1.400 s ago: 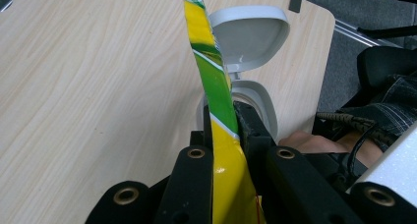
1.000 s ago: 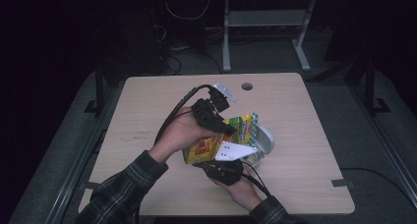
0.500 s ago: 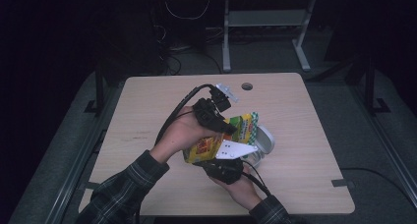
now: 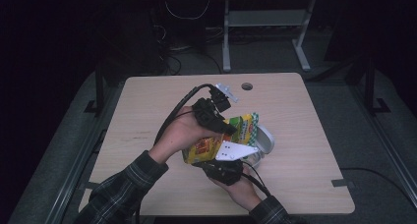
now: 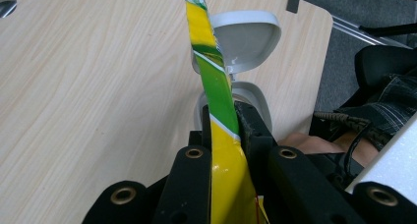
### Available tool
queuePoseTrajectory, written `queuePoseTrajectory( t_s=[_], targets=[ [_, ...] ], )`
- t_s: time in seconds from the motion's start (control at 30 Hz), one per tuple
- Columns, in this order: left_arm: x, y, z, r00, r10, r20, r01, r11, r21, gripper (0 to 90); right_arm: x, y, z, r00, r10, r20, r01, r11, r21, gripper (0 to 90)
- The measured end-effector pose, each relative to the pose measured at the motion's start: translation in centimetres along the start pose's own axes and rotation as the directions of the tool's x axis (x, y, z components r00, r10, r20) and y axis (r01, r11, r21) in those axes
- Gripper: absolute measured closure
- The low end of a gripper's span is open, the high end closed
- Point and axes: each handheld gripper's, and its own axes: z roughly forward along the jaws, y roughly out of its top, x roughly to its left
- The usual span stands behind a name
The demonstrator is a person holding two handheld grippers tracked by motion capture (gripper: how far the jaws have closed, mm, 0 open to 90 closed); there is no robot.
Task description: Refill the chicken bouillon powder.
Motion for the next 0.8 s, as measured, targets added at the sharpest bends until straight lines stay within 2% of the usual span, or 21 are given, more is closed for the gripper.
queuePoseTrajectory(
  t_s=[0.8],
  targets=[
    [-0.21,0.82,0.19,1.0000,-0.008,0.000,0.008,0.9995,0.032,84.4,-0.06,0.14,-0.17,0.9998,0.012,-0.014,-0.013,1.000,-0.027,90.0]
  ],
)
